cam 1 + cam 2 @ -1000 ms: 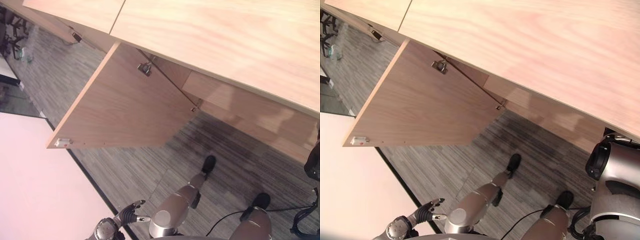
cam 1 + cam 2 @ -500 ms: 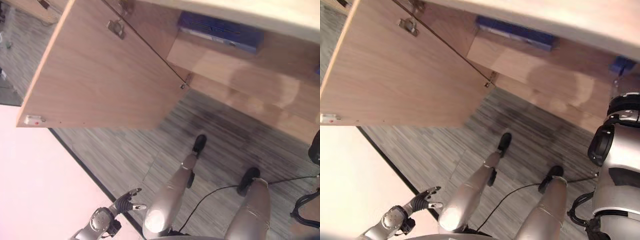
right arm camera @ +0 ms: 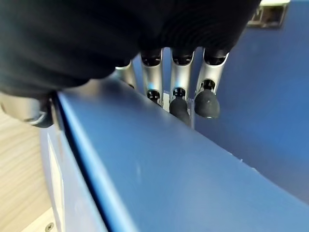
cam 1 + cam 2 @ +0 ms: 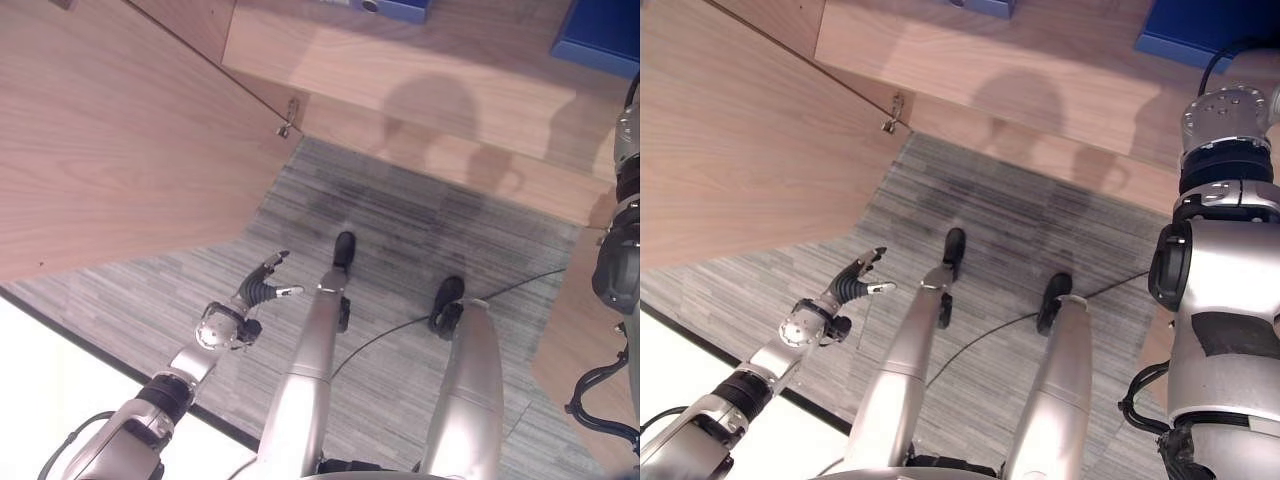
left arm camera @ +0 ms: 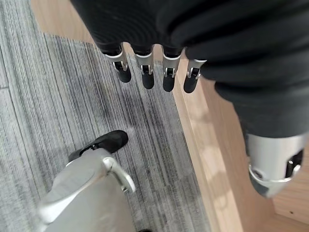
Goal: Put the empty folder in the office cabinet
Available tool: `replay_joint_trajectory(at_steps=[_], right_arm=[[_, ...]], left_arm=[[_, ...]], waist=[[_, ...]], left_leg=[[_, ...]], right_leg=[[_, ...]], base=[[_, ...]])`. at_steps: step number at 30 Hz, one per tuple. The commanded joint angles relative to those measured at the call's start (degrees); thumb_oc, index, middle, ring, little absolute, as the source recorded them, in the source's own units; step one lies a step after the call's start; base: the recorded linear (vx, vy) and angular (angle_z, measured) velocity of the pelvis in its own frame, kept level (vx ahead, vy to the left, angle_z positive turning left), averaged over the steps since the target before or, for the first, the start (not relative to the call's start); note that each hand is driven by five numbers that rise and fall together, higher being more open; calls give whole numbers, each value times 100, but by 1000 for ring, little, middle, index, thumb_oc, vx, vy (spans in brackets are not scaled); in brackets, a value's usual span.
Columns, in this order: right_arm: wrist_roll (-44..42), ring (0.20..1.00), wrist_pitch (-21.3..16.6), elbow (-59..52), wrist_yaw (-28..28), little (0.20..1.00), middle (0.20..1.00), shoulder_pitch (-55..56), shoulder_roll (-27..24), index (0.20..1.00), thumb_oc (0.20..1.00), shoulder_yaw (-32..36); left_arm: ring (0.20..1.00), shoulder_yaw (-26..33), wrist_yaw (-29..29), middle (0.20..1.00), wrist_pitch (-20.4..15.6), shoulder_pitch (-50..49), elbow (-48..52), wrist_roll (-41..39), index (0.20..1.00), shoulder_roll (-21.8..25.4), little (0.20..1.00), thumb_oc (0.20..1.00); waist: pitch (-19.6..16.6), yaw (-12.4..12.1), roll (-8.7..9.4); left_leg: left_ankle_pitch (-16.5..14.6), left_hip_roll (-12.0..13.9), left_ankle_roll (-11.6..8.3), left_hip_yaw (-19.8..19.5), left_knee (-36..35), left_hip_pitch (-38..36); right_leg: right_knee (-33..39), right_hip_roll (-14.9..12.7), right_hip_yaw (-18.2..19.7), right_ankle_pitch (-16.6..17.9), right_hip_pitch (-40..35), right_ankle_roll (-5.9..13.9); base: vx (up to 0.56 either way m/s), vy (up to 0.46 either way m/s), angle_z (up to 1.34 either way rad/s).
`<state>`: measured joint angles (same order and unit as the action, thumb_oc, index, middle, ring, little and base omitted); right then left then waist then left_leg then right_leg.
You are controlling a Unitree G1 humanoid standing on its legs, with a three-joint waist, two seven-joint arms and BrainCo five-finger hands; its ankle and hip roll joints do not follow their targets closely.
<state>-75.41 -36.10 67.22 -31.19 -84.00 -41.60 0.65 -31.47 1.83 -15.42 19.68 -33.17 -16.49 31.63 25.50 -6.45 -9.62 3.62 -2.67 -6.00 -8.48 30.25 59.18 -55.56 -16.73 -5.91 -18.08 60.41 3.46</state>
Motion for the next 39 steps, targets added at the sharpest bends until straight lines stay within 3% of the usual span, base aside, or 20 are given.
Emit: replay_joint_trajectory(at_steps=[1,7,17,18,27,28,29,30,31,39], right_arm=[[-114,200,-45,-110,46,200,200,437,-73,200,200,-45],[-150,200,53,-51,165,200,200,347,-222,200,200,-105],[-157,200,494,378,330,200,200,-145,-607,200,200,-600],[-71,200,670,518,335,200,200,-302,-721,200,200,-791],[99,200,954,686,395,200,200,-711,-767,200,200,-1229],[130,307,1041,739,424,307,307,-744,-749,307,307,-1283],[128,504,1045,745,428,504,504,-753,-749,504,504,-1290],[166,718,1088,761,436,718,718,-747,-726,718,718,-1311],[193,1000,1140,803,450,1000,1000,-746,-717,1000,1000,-1324],[291,1000,1753,1397,522,1000,1000,-865,-697,1000,1000,-1558]], left_arm=[[1000,-102,28,1000,-22,-634,-298,4,1000,64,1000,1000],[1000,-202,-129,1000,-15,-817,-469,190,1000,98,1000,1000],[1000,-296,-245,1000,6,-913,-597,335,1000,165,1000,1000],[1000,-284,-249,1000,13,-921,-615,297,1000,181,1000,1000],[1000,-314,-292,1000,26,-947,-579,283,1000,204,1000,1000],[1000,-317,-284,1000,40,-948,-590,314,1000,185,1000,1000],[1000,-314,-284,1000,42,-948,-589,315,1000,183,1000,1000],[1000,-301,-275,1000,42,-952,-606,312,1000,172,1000,1000],[1000,-294,-266,1000,47,-951,-613,309,1000,168,1000,1000],[1000,-310,-244,1000,112,-895,-691,360,1000,193,1000,1000]], waist=[[-460,-264,-11],[-585,-275,-12],[-714,-306,-32],[-755,-304,-8],[-803,-305,2],[-812,-303,9],[-812,-301,6],[-815,-295,11],[-816,-288,19],[-828,-283,73]], left_leg=[[-1428,467,-12,-124,420,-295],[-1449,447,-22,-90,333,-398],[-1429,461,-49,-28,202,-514],[-1413,464,-56,-21,135,-548],[-1373,492,-69,6,50,-568],[-1376,493,-68,4,63,-553],[-1376,493,-68,3,64,-551],[-1374,493,-68,1,60,-555],[-1375,497,-68,-2,66,-552],[-1355,498,-81,4,1,-575]], right_leg=[[461,-16,347,49,110,691],[458,-50,393,-1,72,675],[481,-70,445,-8,29,679],[502,-70,453,-8,4,680],[555,-72,453,11,-17,676],[572,-71,449,15,-23,668],[572,-70,448,16,-22,668],[570,-64,443,18,-23,664],[572,-60,441,19,-28,660],[667,-47,408,57,-102,653]], base=[[34,8,0],[33,5,-1],[8,1,0],[0,0,0],[0,0,0],[0,0,0],[0,0,0],[0,0,0],[0,0,0],[0,0,0]])
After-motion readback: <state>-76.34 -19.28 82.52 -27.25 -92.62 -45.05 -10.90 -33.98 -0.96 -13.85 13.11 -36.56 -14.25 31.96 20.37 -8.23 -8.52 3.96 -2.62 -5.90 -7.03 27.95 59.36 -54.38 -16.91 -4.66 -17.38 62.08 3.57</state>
